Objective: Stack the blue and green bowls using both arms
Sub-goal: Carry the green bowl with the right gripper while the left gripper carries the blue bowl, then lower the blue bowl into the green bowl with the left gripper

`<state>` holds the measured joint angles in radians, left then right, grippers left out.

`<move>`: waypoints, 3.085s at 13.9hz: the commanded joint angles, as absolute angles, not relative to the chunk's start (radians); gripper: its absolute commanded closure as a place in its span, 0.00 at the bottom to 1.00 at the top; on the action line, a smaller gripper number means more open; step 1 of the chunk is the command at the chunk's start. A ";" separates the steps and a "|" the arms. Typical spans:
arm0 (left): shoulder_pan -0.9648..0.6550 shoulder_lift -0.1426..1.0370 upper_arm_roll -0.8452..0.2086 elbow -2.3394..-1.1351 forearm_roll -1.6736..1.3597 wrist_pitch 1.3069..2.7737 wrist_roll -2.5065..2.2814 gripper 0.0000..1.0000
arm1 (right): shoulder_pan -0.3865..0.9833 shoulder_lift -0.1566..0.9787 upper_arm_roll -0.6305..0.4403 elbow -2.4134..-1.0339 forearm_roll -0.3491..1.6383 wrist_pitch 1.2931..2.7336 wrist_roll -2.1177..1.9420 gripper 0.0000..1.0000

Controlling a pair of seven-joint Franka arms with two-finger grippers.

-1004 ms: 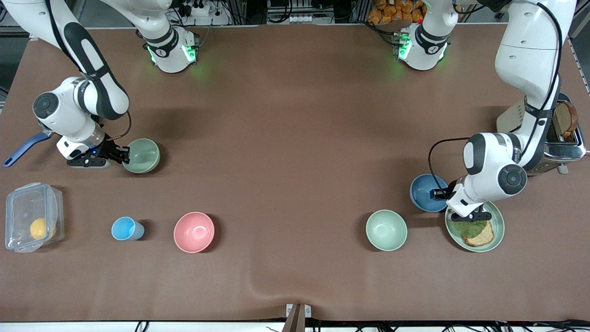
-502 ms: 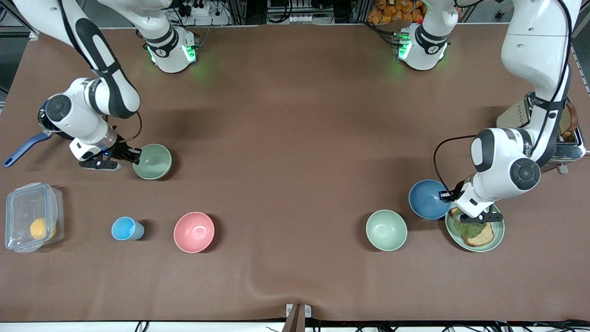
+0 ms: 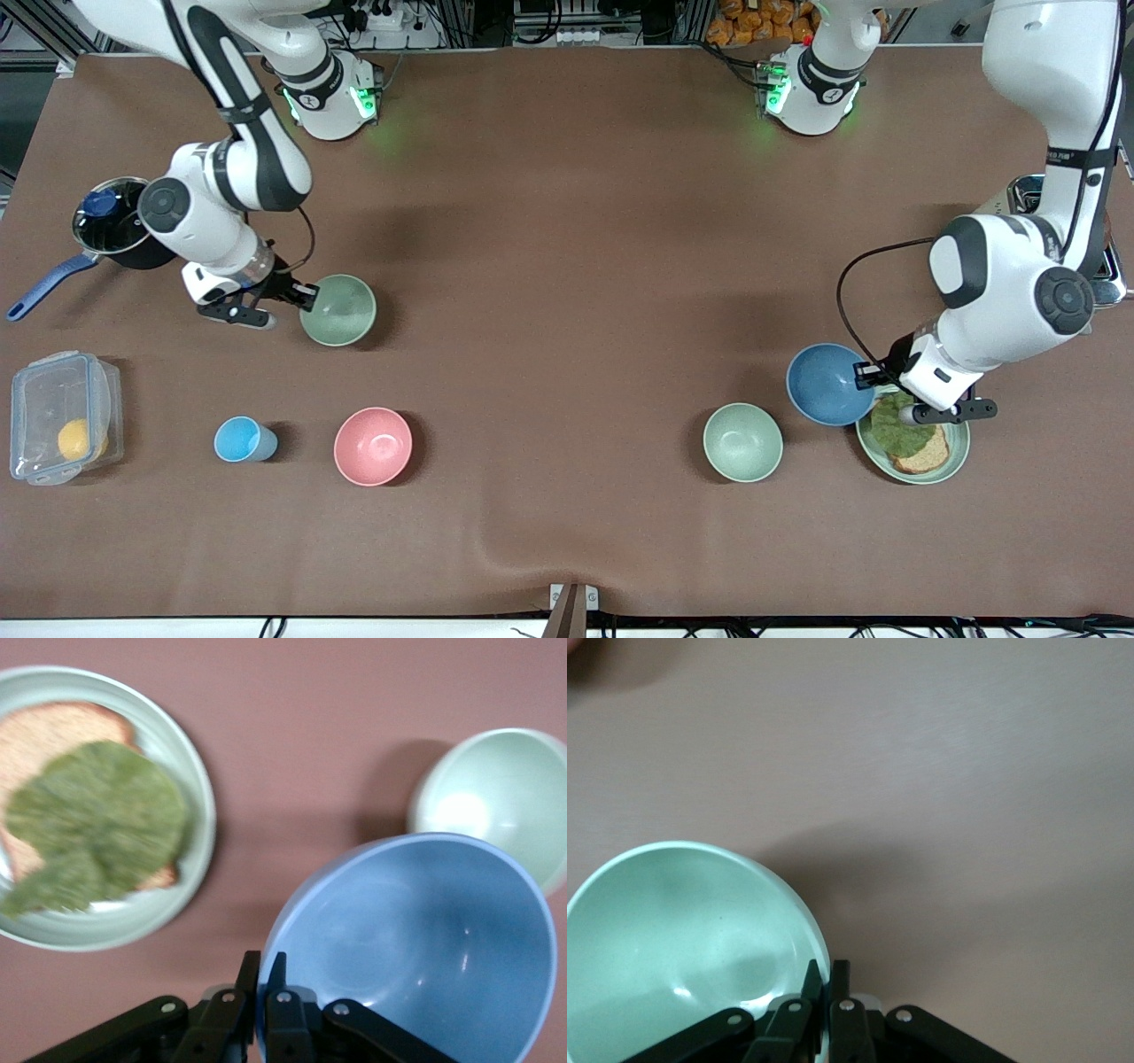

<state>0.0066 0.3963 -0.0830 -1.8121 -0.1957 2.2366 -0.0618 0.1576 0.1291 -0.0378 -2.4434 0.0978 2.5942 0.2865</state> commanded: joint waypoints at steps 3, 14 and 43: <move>0.011 0.357 -0.181 -1.832 -0.261 2.197 -0.070 1.00 | 0.314 0.107 -0.043 -2.412 0.114 2.577 0.558 1.00; -0.144 0.399 -0.230 -1.829 -0.245 2.200 -0.262 1.00 | 0.696 0.167 -0.046 -2.248 0.144 2.597 1.099 1.00; -0.357 0.325 -0.301 -2.049 -0.313 2.336 -0.555 1.00 | 0.821 0.338 -0.051 -2.131 0.146 2.642 1.410 0.00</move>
<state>-0.3570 0.3931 -0.2795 -1.9774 -0.2792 2.3070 -0.5299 0.8509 0.3807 -0.0602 -2.1343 0.1363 2.7030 1.3985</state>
